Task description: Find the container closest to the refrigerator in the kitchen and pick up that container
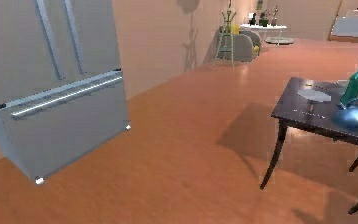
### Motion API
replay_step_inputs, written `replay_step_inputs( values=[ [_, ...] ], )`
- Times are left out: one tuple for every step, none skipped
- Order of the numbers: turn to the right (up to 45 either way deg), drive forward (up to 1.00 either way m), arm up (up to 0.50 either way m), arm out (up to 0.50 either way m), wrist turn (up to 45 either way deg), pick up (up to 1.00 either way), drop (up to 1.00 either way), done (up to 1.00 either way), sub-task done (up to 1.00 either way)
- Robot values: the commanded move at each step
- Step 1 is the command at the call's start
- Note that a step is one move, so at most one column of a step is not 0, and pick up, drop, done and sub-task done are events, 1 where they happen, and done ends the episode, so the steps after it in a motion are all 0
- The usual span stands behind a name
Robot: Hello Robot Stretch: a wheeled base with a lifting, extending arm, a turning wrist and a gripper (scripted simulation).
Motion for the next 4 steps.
replay_step_inputs(
  values=[
    [21.0,0.0,0.0,0.0,0.0,0.0,0.0,0.0,0.0],
    [0.0,0.65,0.0,0.0,0.0,0.0,0.0,0.0,0.0],
    [-45.0,0.0,0.0,0.0,0.0,0.0,0.0,0.0,0.0],
    [-15.0,0.0,0.0,0.0,0.0,0.0,0.0,0.0,0.0]
  ],
)
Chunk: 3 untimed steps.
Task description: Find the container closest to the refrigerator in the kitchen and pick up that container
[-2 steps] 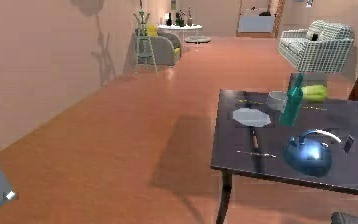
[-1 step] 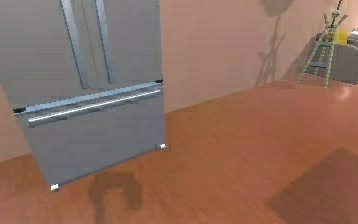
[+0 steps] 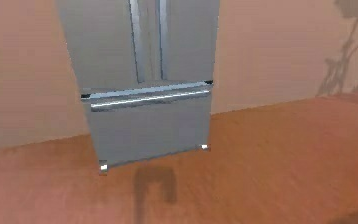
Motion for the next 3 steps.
replay_step_inputs(
  values=[
    [45.0,0.0,0.0,0.0,0.0,0.0,0.0,0.0,0.0],
    [6.0,0.0,0.0,0.0,0.0,0.0,0.0,0.0,0.0],
    [0.0,0.7,0.0,0.0,0.0,0.0,0.0,0.0,0.0]
  ],
)
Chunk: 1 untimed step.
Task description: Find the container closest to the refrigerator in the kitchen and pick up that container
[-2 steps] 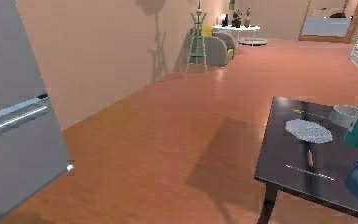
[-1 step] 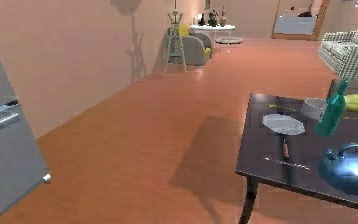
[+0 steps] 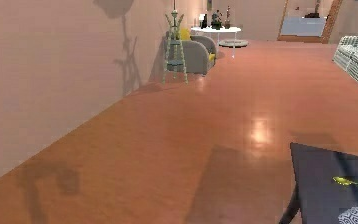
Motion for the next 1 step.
replay_step_inputs(
  values=[
    [6.0,0.0,0.0,0.0,0.0,0.0,0.0,0.0,0.0]
  ],
)
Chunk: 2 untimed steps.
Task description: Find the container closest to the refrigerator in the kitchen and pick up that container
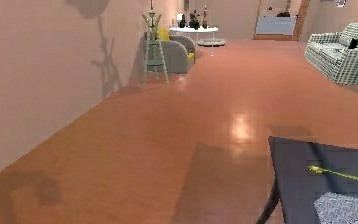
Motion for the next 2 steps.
replay_step_inputs(
  values=[
    [0.0,0.4,0.0,0.0,0.0,0.0,0.0,0.0,0.0],
    [-15.0,0.0,0.0,0.0,0.0,0.0,0.0,0.0,0.0]
  ],
)
